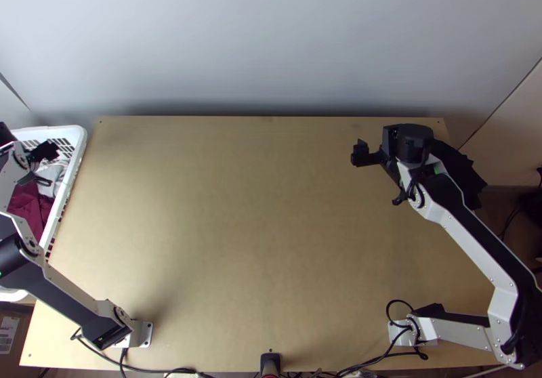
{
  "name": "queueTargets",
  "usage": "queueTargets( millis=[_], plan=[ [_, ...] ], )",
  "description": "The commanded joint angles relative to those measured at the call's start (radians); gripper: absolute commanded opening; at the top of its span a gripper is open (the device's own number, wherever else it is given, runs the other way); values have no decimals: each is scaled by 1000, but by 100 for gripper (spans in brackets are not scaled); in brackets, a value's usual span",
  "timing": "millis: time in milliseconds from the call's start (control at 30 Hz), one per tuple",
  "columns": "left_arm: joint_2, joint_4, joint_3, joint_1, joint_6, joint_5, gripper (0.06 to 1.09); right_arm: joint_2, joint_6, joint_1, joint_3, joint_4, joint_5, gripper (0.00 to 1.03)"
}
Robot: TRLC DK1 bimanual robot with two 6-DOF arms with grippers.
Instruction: Fold the t-shirt
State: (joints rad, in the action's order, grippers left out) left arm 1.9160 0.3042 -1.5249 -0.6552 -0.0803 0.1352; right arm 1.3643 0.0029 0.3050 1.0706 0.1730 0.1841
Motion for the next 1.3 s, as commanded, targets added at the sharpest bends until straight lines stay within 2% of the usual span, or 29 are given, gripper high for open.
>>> queueTargets(
  millis=[0,267,900,1133,1267],
  plan=[
    [147,7,-96,-60,2,-3,104,-50,-6,6,-66,-1,5,97],
    [307,29,-276,-83,1,-2,104,-108,-7,-4,-123,6,5,97],
    [755,75,-735,-133,17,20,104,-88,-1,-17,-139,5,9,97],
    [785,-24,-762,-123,47,23,104,-93,-4,-24,-158,11,11,97],
    [810,-34,-765,-123,79,53,104,-93,-7,-24,-159,13,11,97]
  ],
)
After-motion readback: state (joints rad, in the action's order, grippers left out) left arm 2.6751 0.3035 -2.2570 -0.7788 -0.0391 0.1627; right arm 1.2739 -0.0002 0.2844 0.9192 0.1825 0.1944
